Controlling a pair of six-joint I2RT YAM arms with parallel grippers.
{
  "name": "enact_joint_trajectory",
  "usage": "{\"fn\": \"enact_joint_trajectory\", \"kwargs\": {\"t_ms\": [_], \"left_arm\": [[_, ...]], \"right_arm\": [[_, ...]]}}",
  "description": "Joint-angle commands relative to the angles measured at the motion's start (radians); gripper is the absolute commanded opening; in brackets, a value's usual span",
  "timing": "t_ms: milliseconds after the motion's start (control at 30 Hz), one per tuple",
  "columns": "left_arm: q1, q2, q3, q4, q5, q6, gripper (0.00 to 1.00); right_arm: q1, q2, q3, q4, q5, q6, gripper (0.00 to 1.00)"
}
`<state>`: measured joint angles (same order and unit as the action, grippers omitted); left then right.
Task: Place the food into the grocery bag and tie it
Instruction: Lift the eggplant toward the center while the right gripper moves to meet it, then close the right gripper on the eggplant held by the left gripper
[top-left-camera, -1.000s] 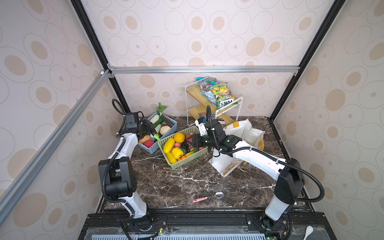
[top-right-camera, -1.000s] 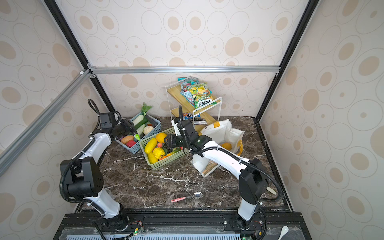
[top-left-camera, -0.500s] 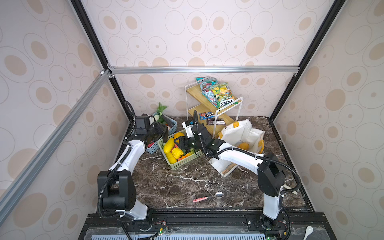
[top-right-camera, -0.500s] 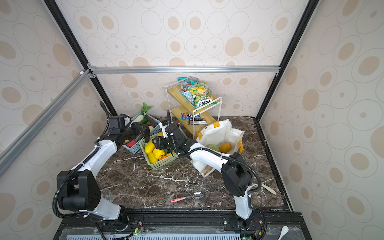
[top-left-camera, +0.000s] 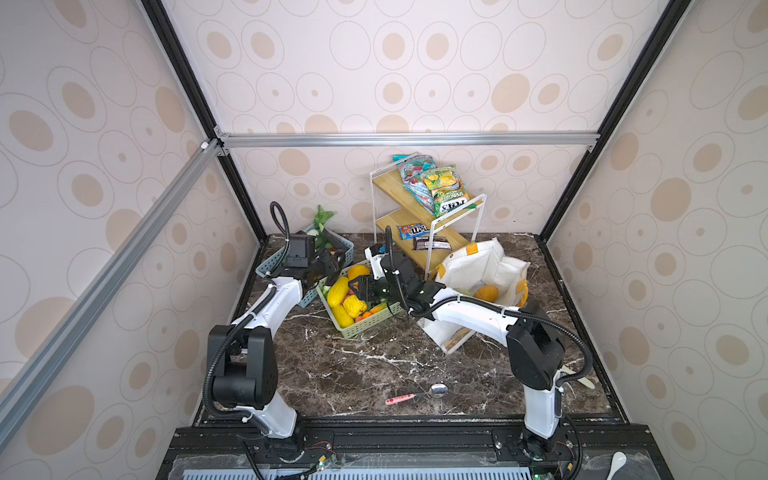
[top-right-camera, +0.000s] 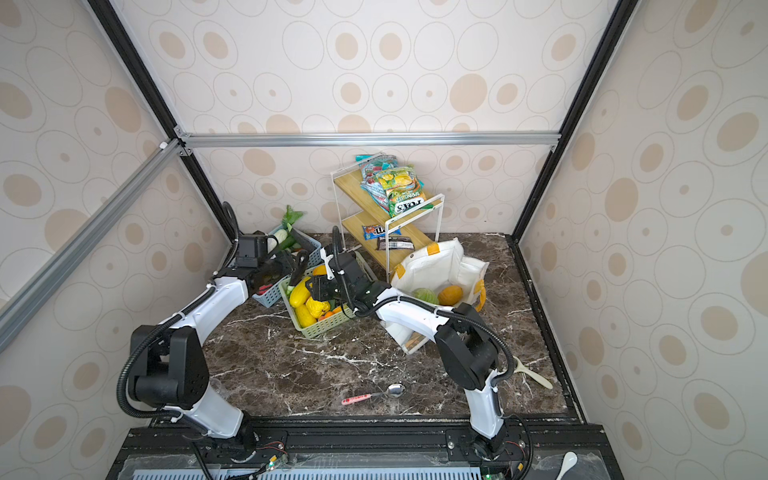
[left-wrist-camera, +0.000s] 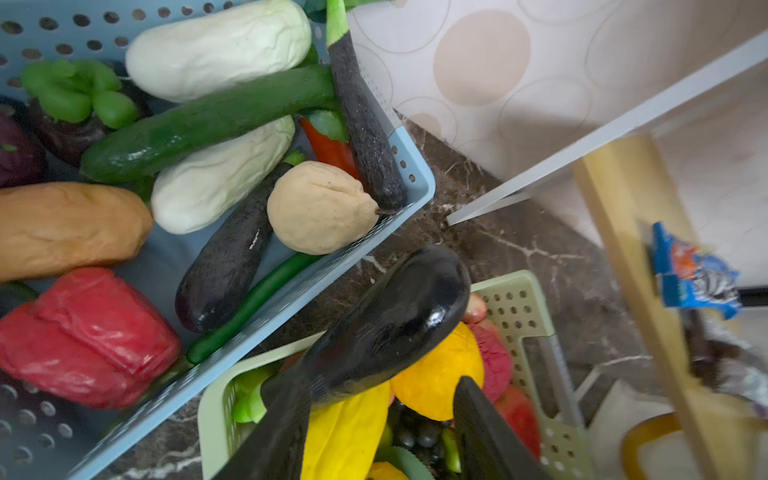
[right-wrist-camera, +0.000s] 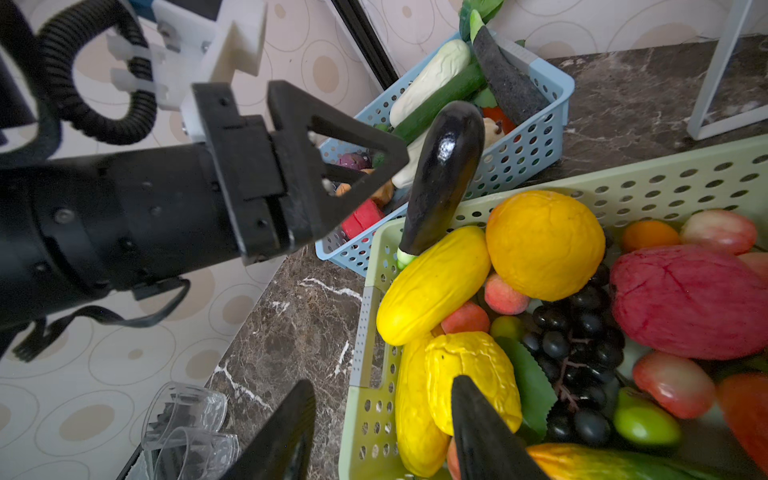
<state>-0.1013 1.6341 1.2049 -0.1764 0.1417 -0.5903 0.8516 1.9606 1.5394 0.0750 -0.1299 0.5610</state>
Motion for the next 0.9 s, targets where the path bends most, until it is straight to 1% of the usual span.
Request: {"fn": "enact_joint_trajectory", "kwargs": {"t_ms": [0, 100, 233, 367, 567, 700, 867], "left_arm": [[-0.027, 0.004, 0.008, 0.019, -0.134, 0.152, 0.63], [-0.042, 0.018, 0.013, 0.051, -0.165, 0.188, 0.68], [-0.057, 0.076, 0.037, 0.048, -0.252, 0.219, 0.72], [-0.059, 0.132, 0.051, 0.062, -0.267, 0.23, 0.74], [-0.067, 0.184, 0.084, 0.099, -0.26, 0.242, 0.75], [-0.067, 0.228, 0.122, 0.085, -0.268, 0.242, 0.67], [-0.067, 0.225, 0.12, 0.096, -0.278, 0.233, 0.55]], "right_arm": [[0.001, -0.026, -0.015, 0.011, 0.01, 0.018, 0.55], [0.002, -0.02, -0.013, 0.009, 0.009, 0.02, 0.55], [0.001, -0.007, 0.005, 0.008, -0.007, 0.034, 0.55], [0.001, -0.008, 0.003, 0.005, -0.008, 0.036, 0.55], [0.002, -0.006, 0.002, -0.003, 0.0, 0.035, 0.55], [0.001, -0.003, 0.003, -0.003, -0.001, 0.04, 0.55], [0.001, -0.005, -0.001, -0.009, 0.006, 0.039, 0.55]]}}
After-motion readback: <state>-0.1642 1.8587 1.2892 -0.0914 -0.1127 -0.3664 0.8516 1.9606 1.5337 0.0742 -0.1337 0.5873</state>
